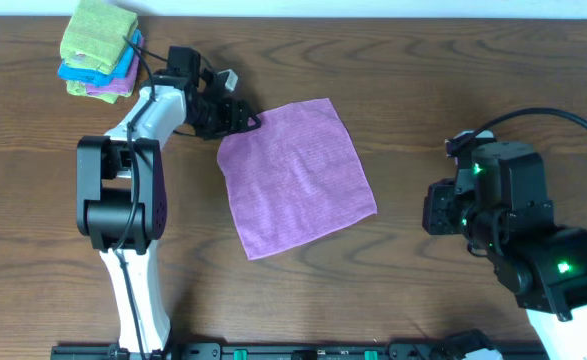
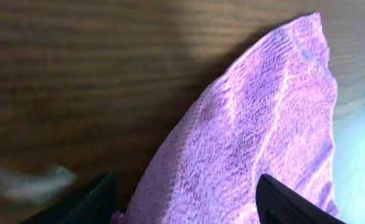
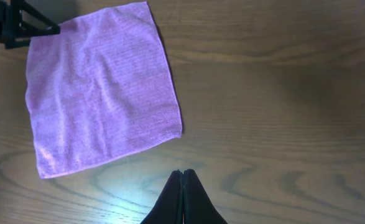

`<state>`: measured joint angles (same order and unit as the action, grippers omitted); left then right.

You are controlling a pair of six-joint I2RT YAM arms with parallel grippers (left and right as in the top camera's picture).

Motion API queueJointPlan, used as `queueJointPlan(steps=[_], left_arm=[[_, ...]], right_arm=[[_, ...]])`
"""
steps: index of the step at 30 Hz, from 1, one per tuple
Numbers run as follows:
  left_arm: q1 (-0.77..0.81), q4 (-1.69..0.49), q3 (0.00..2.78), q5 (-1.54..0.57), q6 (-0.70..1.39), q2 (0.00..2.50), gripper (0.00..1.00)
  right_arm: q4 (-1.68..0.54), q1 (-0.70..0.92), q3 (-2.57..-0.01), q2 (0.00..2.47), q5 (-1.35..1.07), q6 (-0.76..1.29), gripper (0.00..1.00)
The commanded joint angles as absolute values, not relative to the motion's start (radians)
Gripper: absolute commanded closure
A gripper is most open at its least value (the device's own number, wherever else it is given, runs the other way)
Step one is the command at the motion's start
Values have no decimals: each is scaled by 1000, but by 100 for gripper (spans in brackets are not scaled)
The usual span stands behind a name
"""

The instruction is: Fold the cloth

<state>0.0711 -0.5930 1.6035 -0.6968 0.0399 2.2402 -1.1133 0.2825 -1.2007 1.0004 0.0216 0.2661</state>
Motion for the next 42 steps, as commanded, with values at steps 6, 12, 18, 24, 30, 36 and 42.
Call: queueJointPlan(steps=[6, 12, 18, 24, 30, 36, 42], left_arm=[[3, -711, 1589, -714, -16, 2254, 35], [-19, -755, 1589, -775, -33, 2242, 37], [-8, -794, 1589, -867, -73, 2242, 39], [-15, -859, 1589, -922, -121, 2238, 48], [-27, -912, 1589, -936, -165, 2180, 48], [-26, -908, 1589, -944, -166, 2066, 44], [-26, -905, 1589, -905, -183, 1968, 44]], right_arm=[[-1116, 275, -1203, 994, 9, 253, 98], [-1116, 274, -1203, 994, 9, 253, 98], [-1118, 274, -1203, 994, 10, 253, 98], [-1120, 275, -1203, 994, 9, 253, 98], [-1127, 275, -1203, 994, 10, 253, 99], [-1127, 274, -1203, 994, 10, 253, 98], [-1129, 274, -1203, 994, 9, 254, 98]])
